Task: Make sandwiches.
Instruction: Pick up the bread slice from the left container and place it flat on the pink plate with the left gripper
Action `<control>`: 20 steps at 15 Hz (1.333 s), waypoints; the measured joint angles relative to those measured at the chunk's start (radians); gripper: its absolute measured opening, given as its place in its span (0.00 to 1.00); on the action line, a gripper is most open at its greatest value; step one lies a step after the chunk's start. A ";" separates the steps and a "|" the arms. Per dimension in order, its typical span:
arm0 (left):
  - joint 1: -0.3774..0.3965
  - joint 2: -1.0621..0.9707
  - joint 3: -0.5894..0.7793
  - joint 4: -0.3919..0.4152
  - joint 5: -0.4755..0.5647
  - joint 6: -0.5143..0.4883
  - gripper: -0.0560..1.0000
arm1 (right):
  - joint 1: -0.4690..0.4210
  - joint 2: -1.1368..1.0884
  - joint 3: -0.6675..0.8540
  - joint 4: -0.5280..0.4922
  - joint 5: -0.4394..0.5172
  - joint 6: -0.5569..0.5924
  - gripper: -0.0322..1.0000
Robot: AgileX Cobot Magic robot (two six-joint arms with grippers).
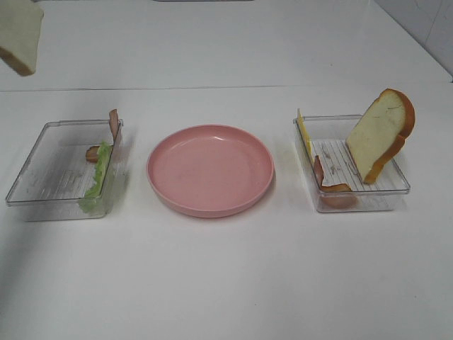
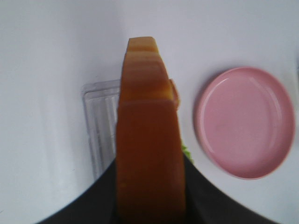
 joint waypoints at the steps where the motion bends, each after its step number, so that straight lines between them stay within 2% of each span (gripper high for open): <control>1: -0.003 -0.014 -0.002 -0.030 0.000 0.006 0.24 | 0.000 0.000 0.000 0.000 0.000 0.000 0.85; 2: -0.013 -0.026 -0.003 -0.083 0.000 0.015 0.24 | 0.000 0.000 0.000 0.000 0.000 0.000 0.85; 3: -0.076 -0.002 -0.003 -0.134 0.000 0.020 0.24 | 0.000 0.000 0.000 0.000 0.000 0.000 0.85; 5: -0.187 0.060 -0.003 -0.154 -0.002 0.023 0.24 | 0.000 0.000 0.000 0.000 0.000 0.000 0.85; 9: -0.338 0.206 -0.003 -0.201 -0.032 0.017 0.24 | 0.000 0.000 0.000 0.000 0.000 0.000 0.85; 12: -0.397 0.386 -0.003 -0.284 -0.073 0.012 0.24 | 0.000 0.000 0.000 0.000 0.000 0.000 0.85; 20: -0.421 0.596 -0.142 -0.316 -0.082 -0.012 0.24 | 0.000 0.000 0.000 0.000 0.000 0.000 0.85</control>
